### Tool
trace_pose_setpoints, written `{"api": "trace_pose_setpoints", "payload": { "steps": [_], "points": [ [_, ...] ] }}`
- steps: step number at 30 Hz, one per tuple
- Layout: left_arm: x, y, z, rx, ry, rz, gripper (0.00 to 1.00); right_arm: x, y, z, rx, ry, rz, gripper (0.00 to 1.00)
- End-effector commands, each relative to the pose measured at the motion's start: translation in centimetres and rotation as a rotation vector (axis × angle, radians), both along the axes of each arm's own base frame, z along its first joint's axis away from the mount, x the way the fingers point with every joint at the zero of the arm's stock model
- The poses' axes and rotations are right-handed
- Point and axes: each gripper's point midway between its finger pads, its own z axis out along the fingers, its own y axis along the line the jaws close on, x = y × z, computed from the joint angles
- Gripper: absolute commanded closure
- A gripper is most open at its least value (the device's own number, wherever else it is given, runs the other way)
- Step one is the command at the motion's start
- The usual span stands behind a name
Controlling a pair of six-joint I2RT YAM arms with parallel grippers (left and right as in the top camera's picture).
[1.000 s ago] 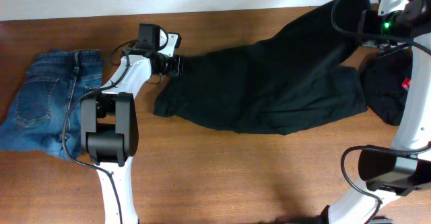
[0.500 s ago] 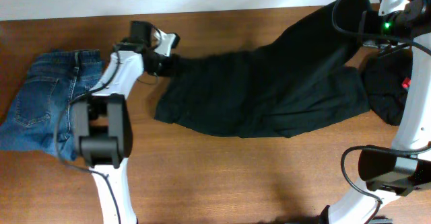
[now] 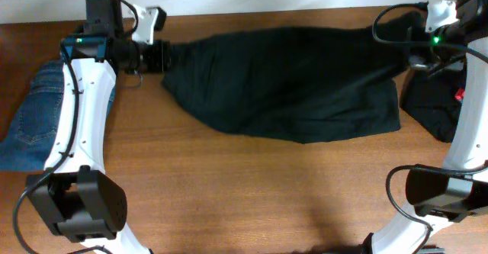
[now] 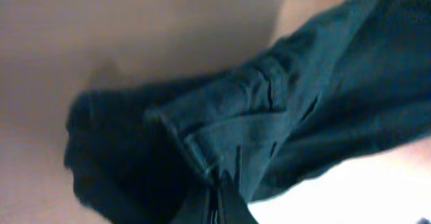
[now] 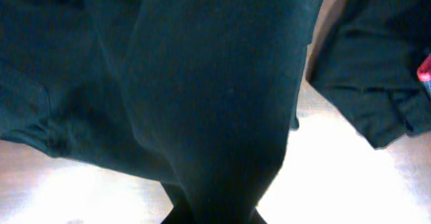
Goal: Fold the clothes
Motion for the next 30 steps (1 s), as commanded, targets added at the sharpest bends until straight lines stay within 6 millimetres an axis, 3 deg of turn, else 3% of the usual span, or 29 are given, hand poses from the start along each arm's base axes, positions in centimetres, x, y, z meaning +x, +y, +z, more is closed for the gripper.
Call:
{"api": "trace_pose_setpoints", "payload": {
  "steps": [1,6,8,14,19,26,30],
  "points": [
    [-1.7,2.8,-2.6,0.161,0.114,0.071,0.99,-0.1,-0.8,-0.9,-0.031,0.039,-0.01,0.96],
    [-3.3,7.5,-4.3,0.421,0.2,0.17,0.99,-0.6,-1.6,-2.1,-0.069,0.091,-0.026,0.96],
    [-3.5,8.3,-4.5,0.467,0.209,0.186,0.99,-0.9,-1.9,-3.0,-0.082,0.127,-0.036,0.96],
    [-3.8,8.3,-4.6,0.467,0.224,0.182,0.99,-2.0,-1.8,-7.3,-0.056,0.253,-0.031,0.96],
    [-5.6,8.1,-5.0,0.466,0.294,0.162,0.94,-2.5,-2.2,-11.5,-0.067,0.334,-0.032,0.96],
    [-8.1,8.0,-5.3,0.467,0.398,0.135,0.78,-3.0,-2.1,-15.0,-0.064,0.379,-0.03,0.96],
    [-9.4,7.9,-5.5,0.468,0.452,0.122,0.76,-3.2,-2.1,-16.5,-0.06,0.394,-0.028,0.96]
  ]
}}
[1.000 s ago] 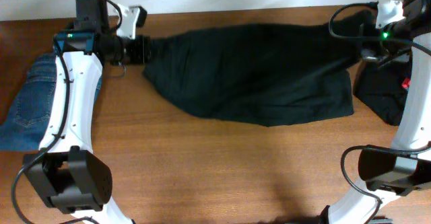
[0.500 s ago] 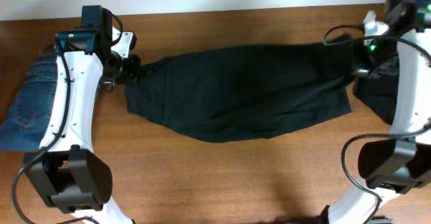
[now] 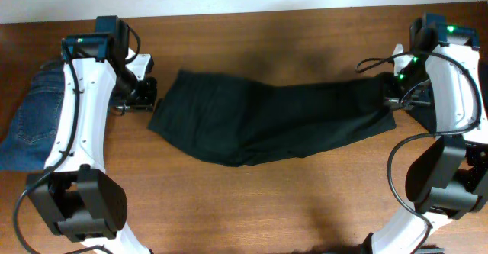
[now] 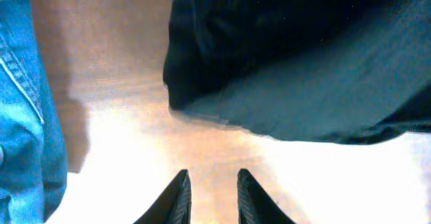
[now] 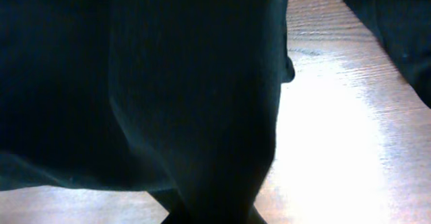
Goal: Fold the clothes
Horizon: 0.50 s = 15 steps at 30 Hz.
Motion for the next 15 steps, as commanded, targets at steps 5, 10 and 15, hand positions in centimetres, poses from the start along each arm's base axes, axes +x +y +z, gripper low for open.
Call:
{"api": "trace_pose_setpoints", "payload": {
  "steps": [5,10,15],
  "points": [
    [-1.1,0.4,-0.2,0.01,0.048,0.002,0.76,-0.1,-0.5,-2.5,-0.019,0.008,-0.003,0.96],
    [1.0,-0.5,0.0,-0.039,-0.04,-0.002,0.72,0.4,-0.6,-2.5,-0.025,-0.013,-0.004,0.95],
    [6.5,-0.9,1.2,-0.065,-0.269,-0.013,0.51,0.5,-0.6,-2.5,-0.026,-0.019,-0.004,0.95]
  ]
}}
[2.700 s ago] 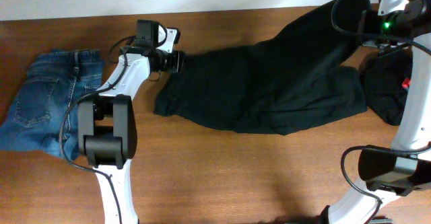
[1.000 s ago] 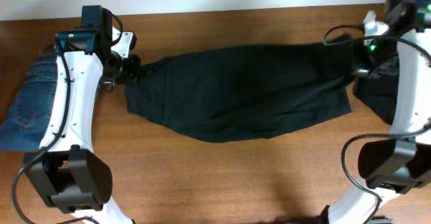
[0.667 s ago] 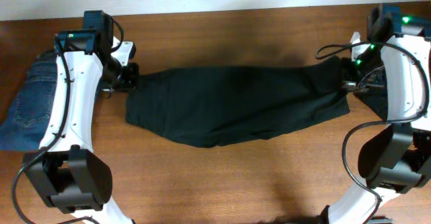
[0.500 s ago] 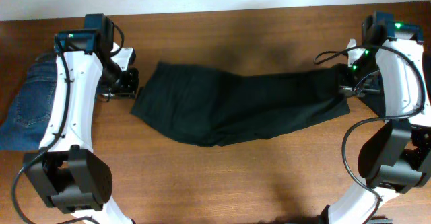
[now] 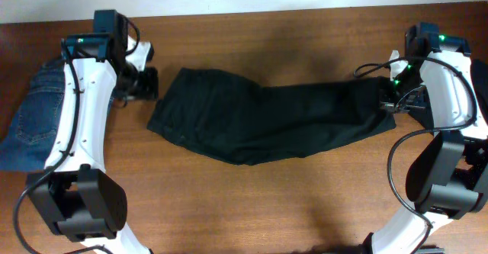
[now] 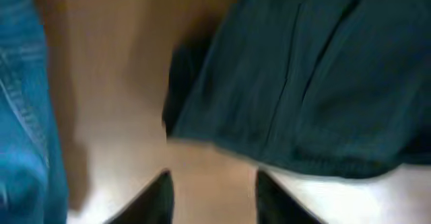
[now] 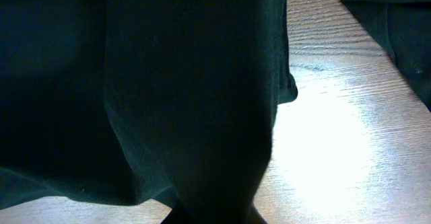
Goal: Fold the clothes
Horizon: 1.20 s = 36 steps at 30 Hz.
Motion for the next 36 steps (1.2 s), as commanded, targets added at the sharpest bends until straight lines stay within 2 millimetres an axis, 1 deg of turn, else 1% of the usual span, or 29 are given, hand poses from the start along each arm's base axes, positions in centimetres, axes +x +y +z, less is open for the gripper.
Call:
{"api": "trace_pose_setpoints", "payload": {
  "steps": [1,2,4,6,9,11,13,16,18,19,21,22,23,25,26,28,30,31,32,33,34,36],
  "points": [
    [3.0,-0.5,0.7,-0.032,-0.122,-0.009,0.47,0.0,-0.3,-0.1,-0.013,-0.002,-0.003,0.95],
    [3.9,-0.6,0.9,-0.032,-0.158,-0.013,0.43,0.0,-0.3,-0.1,-0.013,-0.002,-0.003,0.95],
    [5.5,-0.7,0.9,-0.032,-0.208,-0.017,0.41,0.0,-0.3,-0.1,-0.013,-0.002,-0.003,0.95],
    [6.3,-0.9,0.0,-0.033,-0.21,-0.019,0.38,0.0,-0.3,-0.1,-0.013,-0.002,-0.003,0.95],
    [7.0,-1.3,-2.5,-0.048,-0.171,-0.029,0.37,0.0,-0.3,-0.1,-0.012,-0.002,-0.003,0.95],
    [7.2,-2.2,-4.6,-0.075,-0.136,-0.078,0.35,0.0,-0.3,-0.1,-0.012,-0.002,-0.003,0.95],
    [7.5,-3.2,-7.1,-0.105,-0.098,-0.109,0.31,0.0,-0.2,-0.1,-0.007,-0.004,-0.003,0.95],
    [7.9,-4.4,-9.9,-0.121,-0.071,-0.175,0.3,0.0,-0.1,-0.1,-0.005,-0.004,-0.003,0.95],
    [8.0,-5.1,-11.7,-0.125,-0.048,-0.2,0.27,0.0,-0.1,-0.1,-0.005,-0.003,-0.003,0.95],
    [7.9,-5.6,-12.6,-0.137,-0.032,-0.211,0.26,0.0,-0.1,-0.1,-0.005,-0.003,-0.003,0.95],
    [7.1,-7.7,-13.7,-0.215,-0.001,-0.279,0.27,0.0,-0.1,-0.1,-0.004,-0.004,-0.003,0.95],
    [6.9,-8.1,-13.6,-0.232,0.003,-0.286,0.32,0.0,-0.1,-0.1,-0.005,-0.003,-0.003,0.95],
    [6.9,-8.4,-13.3,-0.243,0.0,-0.29,0.54,0.0,-0.1,-0.1,-0.004,-0.004,-0.003,0.96],
    [6.9,-8.3,-12.4,-0.242,-0.01,-0.29,0.81,0.0,-0.1,-0.1,-0.005,-0.004,-0.003,0.96],
    [6.9,-8.1,-11.8,-0.241,-0.014,-0.286,0.89,0.0,-0.1,-0.1,-0.005,-0.003,-0.003,0.96],
    [6.7,-7.6,-10.3,-0.241,-0.018,-0.276,0.95,0.0,-0.1,-0.1,-0.005,-0.004,-0.003,0.96],
    [6.4,-6.9,-8.3,-0.241,-0.022,-0.26,0.99,0.0,-0.1,-0.1,-0.005,-0.004,-0.003,0.96],
    [5.7,-6.0,-6.3,-0.24,-0.014,-0.223,0.99,0.1,-0.2,-0.1,-0.006,-0.006,-0.003,0.96],
    [5.1,-5.4,-5.4,-0.234,-0.001,-0.197,0.99,0.1,-0.2,-0.1,-0.006,-0.008,-0.003,0.96],
    [4.5,-4.7,-4.8,-0.224,0.015,-0.167,0.99,0.2,-0.2,-0.1,-0.007,-0.01,-0.003,0.96],
    [3.6,-3.9,-4.1,-0.207,0.042,-0.129,0.99,0.2,-0.2,-0.1,-0.007,-0.011,-0.003,0.96],
    [1.5,-2.1,-3.3,-0.166,0.107,-0.061,0.99,0.3,-0.2,-0.1,-0.008,-0.014,-0.003,0.96]
  ]
}}
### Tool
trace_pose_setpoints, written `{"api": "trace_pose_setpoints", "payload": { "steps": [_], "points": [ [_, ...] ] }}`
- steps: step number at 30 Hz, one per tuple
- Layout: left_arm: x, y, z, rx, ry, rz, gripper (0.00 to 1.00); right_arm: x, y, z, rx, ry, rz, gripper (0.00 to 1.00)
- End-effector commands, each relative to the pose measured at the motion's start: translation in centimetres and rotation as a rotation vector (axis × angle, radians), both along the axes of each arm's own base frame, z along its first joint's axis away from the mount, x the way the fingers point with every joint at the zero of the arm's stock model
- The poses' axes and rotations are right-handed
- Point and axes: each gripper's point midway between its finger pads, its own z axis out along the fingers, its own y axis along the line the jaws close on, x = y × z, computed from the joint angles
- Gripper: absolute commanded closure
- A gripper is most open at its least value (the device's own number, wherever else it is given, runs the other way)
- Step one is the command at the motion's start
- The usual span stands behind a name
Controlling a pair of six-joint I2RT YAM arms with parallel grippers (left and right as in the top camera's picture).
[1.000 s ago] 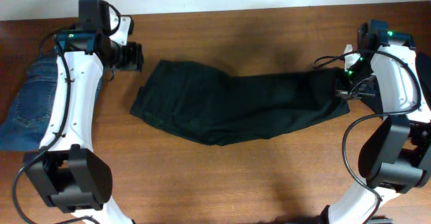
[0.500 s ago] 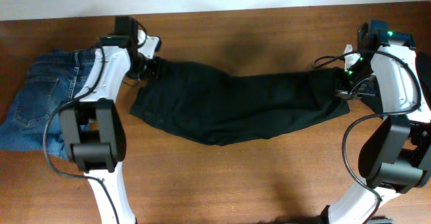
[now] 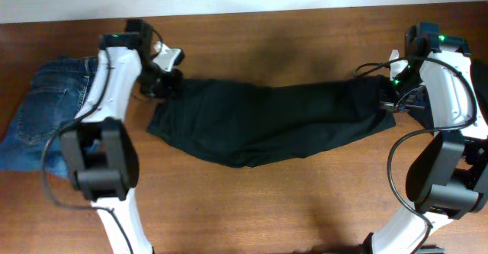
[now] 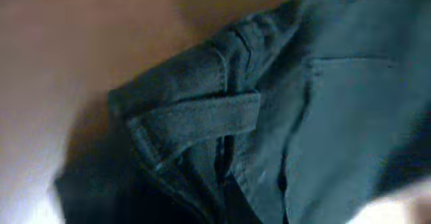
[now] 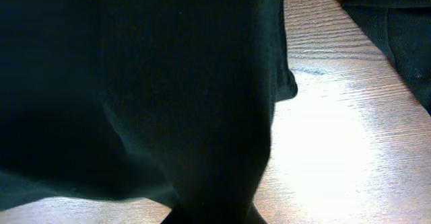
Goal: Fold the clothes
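Black trousers (image 3: pixel 267 124) lie stretched across the wooden table, waist to the left and leg ends to the right. My left gripper (image 3: pixel 164 84) is at the waist's far left corner. In the left wrist view the folded waistband (image 4: pixel 195 120) fills the frame and the fingers look shut on it at the bottom. My right gripper (image 3: pixel 389 101) is shut on the leg end; in the right wrist view black cloth (image 5: pixel 168 83) hangs from the shut fingers over the table.
Blue jeans (image 3: pixel 38 109) lie at the table's left edge, beside my left arm. Another dark garment (image 5: pixel 404 29) lies to the right of the trouser legs. Bare wood (image 3: pixel 305 200) spreads along the near side.
My left gripper was open just left of the waist; now it is further right at the waist's far corner and shut on the waistband. The right gripper and the trousers lie as before.
Both grippers first held the trousers stretched near the table's far edge. Then the trousers lay nearer the middle, the left gripper open beside the waist, the right still gripping the leg end. The left stayed open by the waist, and now grips the waistband corner.
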Motion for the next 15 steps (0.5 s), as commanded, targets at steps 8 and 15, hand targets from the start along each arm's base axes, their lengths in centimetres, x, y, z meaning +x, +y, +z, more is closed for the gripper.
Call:
{"api": "trace_pose_setpoints", "payload": {
  "steps": [8,15],
  "points": [
    [-5.6,5.6,5.0,0.172,0.144,0.186,0.98,0.5,-0.3,0.0,-0.011,-0.023,-0.003,0.96],
    [-7.9,5.2,5.0,0.179,0.24,0.17,0.98,0.9,-0.4,-0.3,-0.015,-0.039,-0.003,0.96]
  ]
}}
